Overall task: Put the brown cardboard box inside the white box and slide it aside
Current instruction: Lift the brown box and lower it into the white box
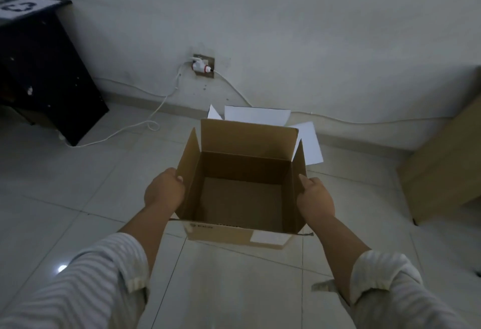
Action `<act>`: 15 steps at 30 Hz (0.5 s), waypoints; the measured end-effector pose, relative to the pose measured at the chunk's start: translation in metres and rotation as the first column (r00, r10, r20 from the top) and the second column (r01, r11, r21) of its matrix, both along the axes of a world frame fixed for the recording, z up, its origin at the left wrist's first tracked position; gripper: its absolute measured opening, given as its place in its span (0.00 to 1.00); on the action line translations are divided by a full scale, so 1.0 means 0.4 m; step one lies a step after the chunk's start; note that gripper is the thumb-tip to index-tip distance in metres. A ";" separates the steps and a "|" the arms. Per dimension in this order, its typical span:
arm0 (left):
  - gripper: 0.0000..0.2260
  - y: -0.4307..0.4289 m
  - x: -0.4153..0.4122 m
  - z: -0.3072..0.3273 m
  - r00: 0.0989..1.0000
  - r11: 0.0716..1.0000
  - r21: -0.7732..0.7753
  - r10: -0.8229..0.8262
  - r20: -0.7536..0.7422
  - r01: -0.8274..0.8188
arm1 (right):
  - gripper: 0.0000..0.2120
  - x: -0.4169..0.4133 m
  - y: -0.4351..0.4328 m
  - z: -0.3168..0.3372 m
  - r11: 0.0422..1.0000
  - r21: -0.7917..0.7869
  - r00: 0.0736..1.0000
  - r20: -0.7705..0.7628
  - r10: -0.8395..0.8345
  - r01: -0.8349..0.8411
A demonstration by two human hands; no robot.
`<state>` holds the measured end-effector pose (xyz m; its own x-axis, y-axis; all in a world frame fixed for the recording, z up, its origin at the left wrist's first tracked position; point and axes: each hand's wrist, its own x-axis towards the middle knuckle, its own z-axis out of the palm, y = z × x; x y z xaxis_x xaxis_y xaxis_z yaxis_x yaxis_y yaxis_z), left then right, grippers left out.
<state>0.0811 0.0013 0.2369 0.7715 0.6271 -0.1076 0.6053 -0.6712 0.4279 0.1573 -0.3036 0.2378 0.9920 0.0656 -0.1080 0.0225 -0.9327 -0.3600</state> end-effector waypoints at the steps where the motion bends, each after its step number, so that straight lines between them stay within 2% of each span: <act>1: 0.12 -0.008 0.029 0.022 1.000 1.000 0.002 0.003 0.014 -0.003 | 0.22 0.030 -0.007 0.022 1.000 -0.011 1.000 0.010 0.001 0.000; 8: 0.12 -0.021 0.241 0.079 0.997 0.999 -0.031 0.027 0.069 -0.025 | 0.20 0.265 -0.013 0.095 1.000 -0.027 0.998 0.066 -0.002 0.004; 15: 0.11 0.014 0.488 0.014 0.992 0.998 -0.054 0.017 0.123 -0.010 | 0.21 0.501 0.032 0.038 1.000 -0.012 0.996 0.087 -0.023 0.024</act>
